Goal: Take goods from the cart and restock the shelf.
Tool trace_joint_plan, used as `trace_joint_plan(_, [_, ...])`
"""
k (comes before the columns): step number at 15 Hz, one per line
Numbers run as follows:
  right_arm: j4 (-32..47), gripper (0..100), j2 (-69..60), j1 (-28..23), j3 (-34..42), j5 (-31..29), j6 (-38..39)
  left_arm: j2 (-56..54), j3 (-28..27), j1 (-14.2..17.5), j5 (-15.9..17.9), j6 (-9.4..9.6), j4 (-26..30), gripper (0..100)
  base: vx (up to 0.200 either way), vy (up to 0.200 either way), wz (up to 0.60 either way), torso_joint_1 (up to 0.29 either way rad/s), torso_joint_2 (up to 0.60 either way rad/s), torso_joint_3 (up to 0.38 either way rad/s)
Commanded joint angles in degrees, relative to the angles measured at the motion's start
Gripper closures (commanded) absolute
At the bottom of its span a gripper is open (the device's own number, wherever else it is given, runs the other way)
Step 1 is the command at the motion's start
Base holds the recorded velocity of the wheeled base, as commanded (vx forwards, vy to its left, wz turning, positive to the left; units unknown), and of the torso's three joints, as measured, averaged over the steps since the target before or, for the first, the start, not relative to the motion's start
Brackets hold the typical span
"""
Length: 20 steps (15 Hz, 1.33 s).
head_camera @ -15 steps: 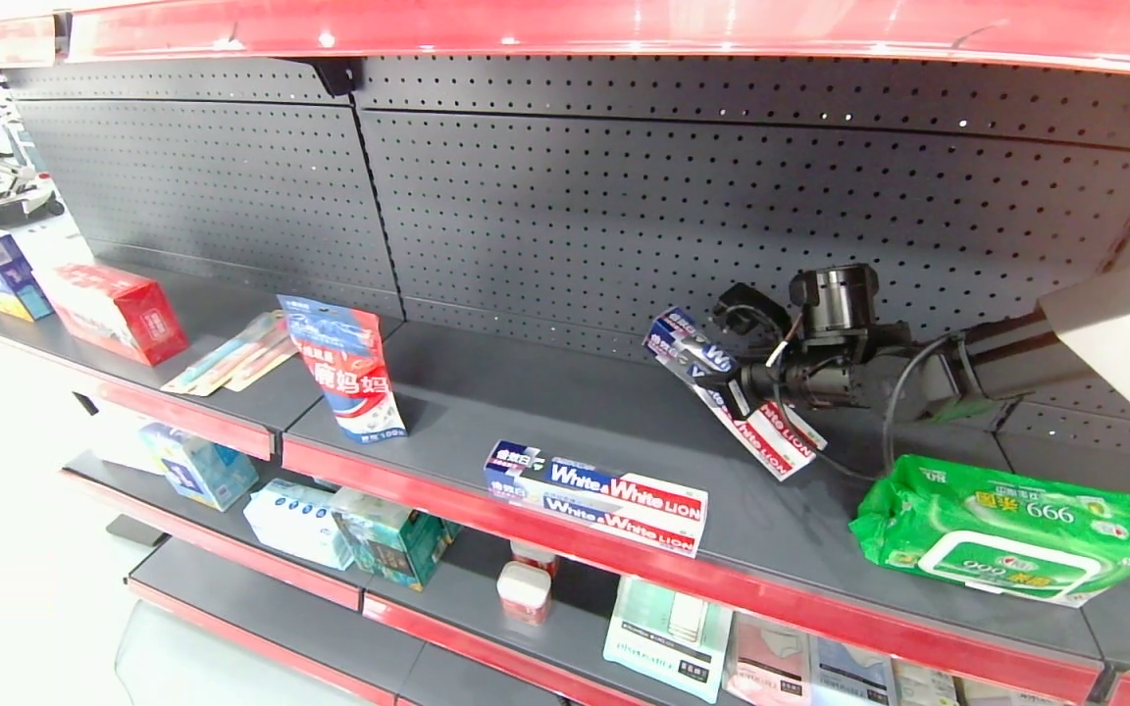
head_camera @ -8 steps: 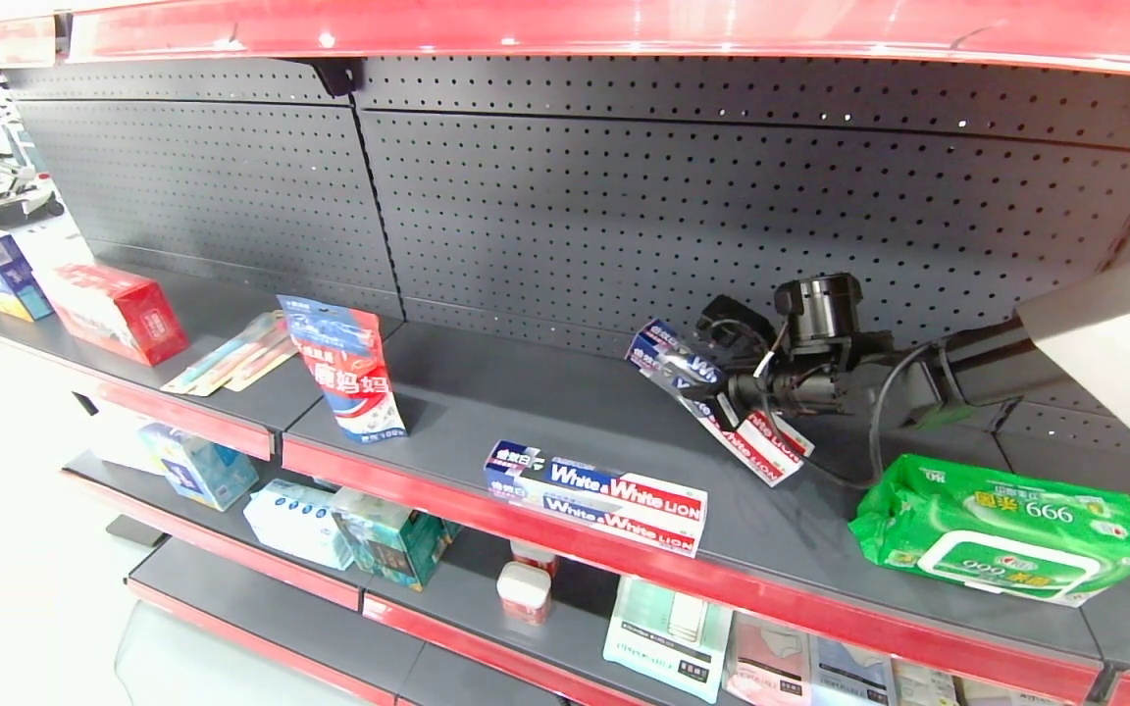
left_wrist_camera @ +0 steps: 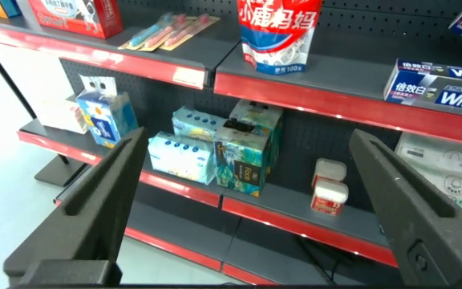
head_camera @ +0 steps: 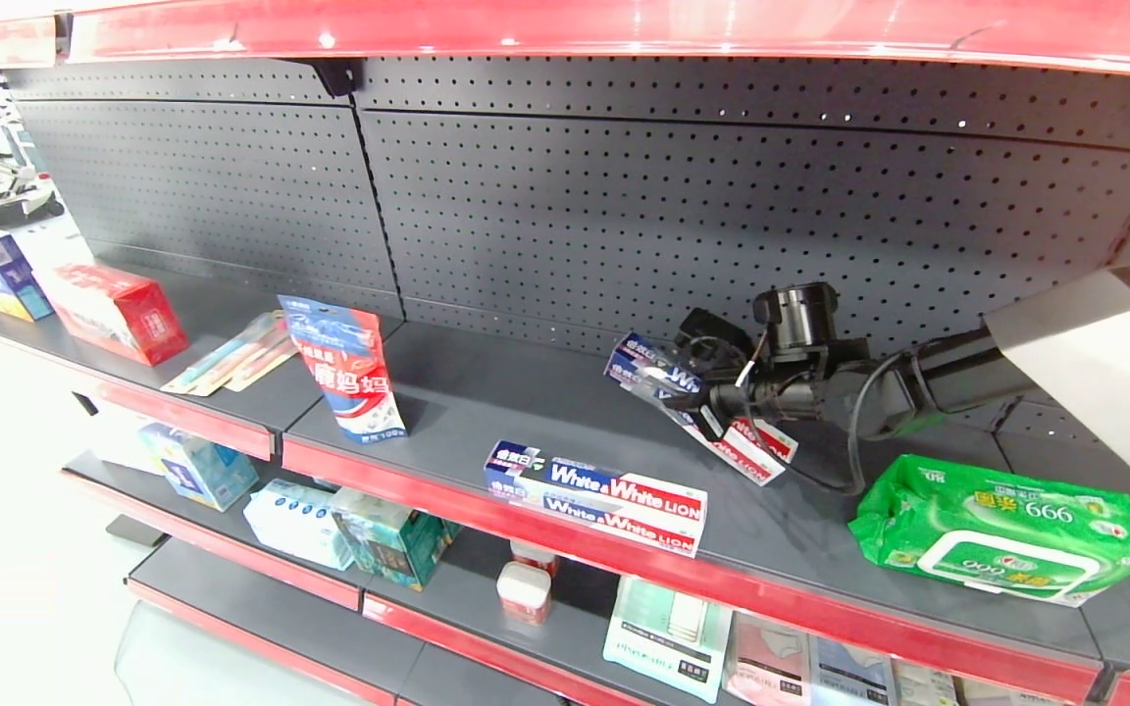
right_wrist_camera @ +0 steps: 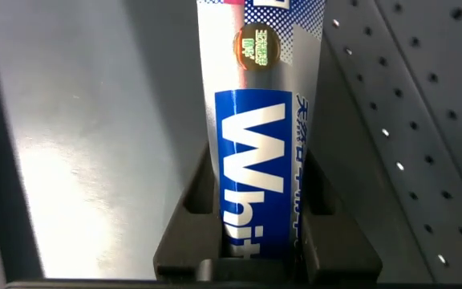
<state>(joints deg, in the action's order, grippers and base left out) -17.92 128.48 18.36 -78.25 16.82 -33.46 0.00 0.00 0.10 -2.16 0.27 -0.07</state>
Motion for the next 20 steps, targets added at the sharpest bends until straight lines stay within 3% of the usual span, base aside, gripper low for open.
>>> trace_joint_plan(1, [0.0, 100, 0.5, 0.1, -0.1, 0.1, -0.8, 0.0, 0.0, 0.1, 0.0, 0.00, 0.0, 0, 0.000, 0.000, 0.00, 0.000, 0.00, 0.000])
trace_joint_plan(20, [-0.2, 100, 1.3, 0.2, 2.5, 4.7, -10.1, 0.0, 0.0, 0.0, 0.0, 0.00, 0.0, 0, 0.000, 0.000, 0.00, 0.000, 0.00, 0.000])
